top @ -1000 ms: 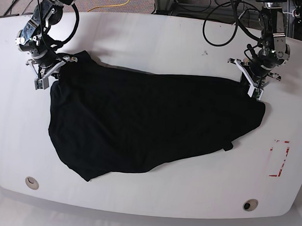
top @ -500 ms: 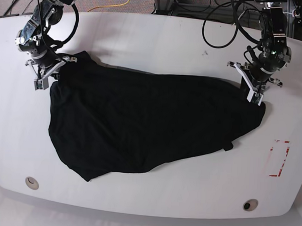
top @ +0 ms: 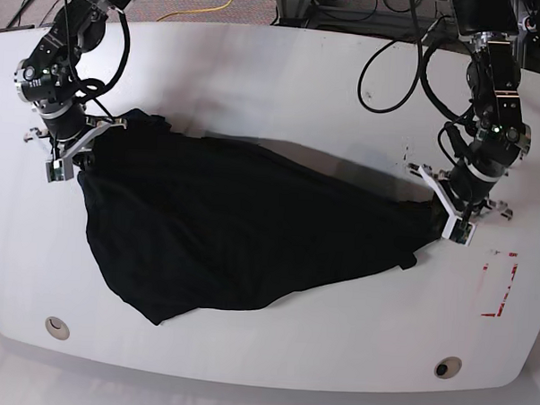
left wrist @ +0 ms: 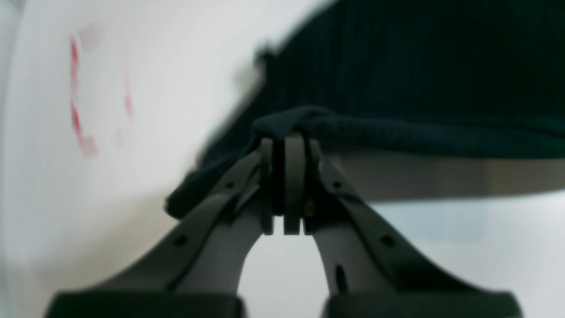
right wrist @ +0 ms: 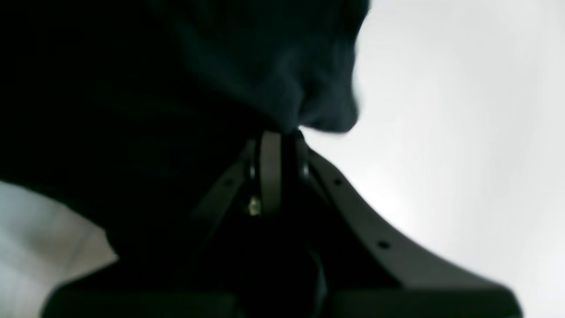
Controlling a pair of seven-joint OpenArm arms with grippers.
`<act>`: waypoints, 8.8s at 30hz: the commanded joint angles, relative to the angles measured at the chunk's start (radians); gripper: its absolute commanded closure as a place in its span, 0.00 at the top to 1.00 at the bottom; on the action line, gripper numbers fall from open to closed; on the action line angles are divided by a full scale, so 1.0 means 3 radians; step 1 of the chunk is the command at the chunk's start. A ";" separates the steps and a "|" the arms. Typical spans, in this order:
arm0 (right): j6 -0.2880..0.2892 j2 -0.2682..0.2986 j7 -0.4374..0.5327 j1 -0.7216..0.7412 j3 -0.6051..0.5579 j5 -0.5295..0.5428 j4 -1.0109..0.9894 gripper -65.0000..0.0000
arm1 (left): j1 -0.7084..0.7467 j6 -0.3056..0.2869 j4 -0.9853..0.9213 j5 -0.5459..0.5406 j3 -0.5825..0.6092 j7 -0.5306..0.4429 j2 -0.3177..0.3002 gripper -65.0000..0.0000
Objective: Layout the t-shirt on the table in an organized manner, then fold the t-shirt properly
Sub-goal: 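Lift the held shirt with both grippers and swing it toward the table's front, then lower the lifted shirt onto the table with both grippers, then drag the shirt back across the table with both grippers to flatten it, then hold the flattened shirt edge and open the right gripper to release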
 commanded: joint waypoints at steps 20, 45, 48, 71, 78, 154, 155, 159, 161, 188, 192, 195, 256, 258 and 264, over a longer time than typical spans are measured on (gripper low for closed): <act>-0.0006 0.0488 0.0116 0.1176 -0.0018 0.0032 -0.0061 0.02 | -0.1377 0.0015 0.0354 -0.0043 -0.0020 -0.0085 -0.0314 0.00; -0.0006 0.0835 0.0116 0.2552 -0.0539 0.0032 -0.1140 0.03 | -0.3075 0.0015 0.0160 -0.0023 -0.0004 0.0166 -0.0314 0.00; -0.0006 0.0830 0.0116 0.2716 -0.0606 0.0032 -0.1237 0.03 | -0.3233 0.0015 0.0088 -0.0023 0.0021 0.0176 -0.0314 0.00; -0.0006 0.1061 0.0100 0.3959 -0.1291 0.0027 -0.1810 0.03 | -0.4374 0.0015 -0.0833 -0.0038 0.0083 0.0160 -0.0309 0.00; -0.0006 0.1066 -0.0166 0.3882 -0.1296 0.0032 -0.1580 0.03 | -0.4364 0.0015 -0.0838 -0.0069 0.0078 0.0176 -0.0314 0.00; -0.0006 0.1045 -0.0897 0.1033 -0.0345 -0.0060 0.0379 0.02 | -0.1392 0.0015 0.0380 -0.0176 -0.0009 0.0764 -0.0248 0.00; -0.0006 0.1004 -0.0897 0.0916 -0.0309 -0.0039 0.0410 0.02 | -0.1269 0.0015 0.0380 -0.0192 -0.0081 0.0769 -0.0207 0.00; -0.0006 0.0928 -0.0897 0.0629 -0.0263 0.0037 0.0441 0.02 | -0.0891 0.0015 0.0390 -0.0304 -0.0326 0.0769 -0.0176 0.00; -0.0006 0.0897 -0.0897 0.0476 -0.0258 0.0063 0.0456 0.02 | -0.0676 0.0015 0.0395 -0.0381 -0.0398 0.0774 -0.0187 0.00; -0.0006 0.0483 -0.0897 -0.0742 -0.0258 0.0242 0.0482 0.02 | 0.1058 0.0015 0.0390 -0.0596 -0.1252 0.0759 -0.0125 0.00; -0.0006 0.0457 -0.0897 -0.0900 -0.0258 0.0237 0.0482 0.02 | 0.1191 0.0015 0.0390 -0.0596 -0.1314 0.0759 -0.0125 0.00; -0.0006 0.0452 -0.0897 -0.0997 -0.0258 0.0242 0.0487 0.02 | 0.1288 0.0015 0.0390 -0.0596 -0.1365 0.0759 -0.0125 0.00; -0.0006 0.0462 -0.0882 -0.0133 -0.0273 -0.0223 -0.0281 0.03 | 0.0311 0.0020 -0.0464 -0.0258 -0.0797 0.0769 -0.0130 0.00; -0.0006 0.0462 -0.0882 -0.0133 -0.0273 -0.0223 -0.0281 0.03 | 0.0311 0.0020 -0.0475 -0.0258 -0.0797 0.0769 -0.0130 0.00; -0.0006 0.0437 -0.0887 -0.0230 -0.0268 -0.0223 -0.0291 0.03 | 0.0316 0.0020 -0.0475 -0.0258 -0.0797 0.0769 -0.0125 0.00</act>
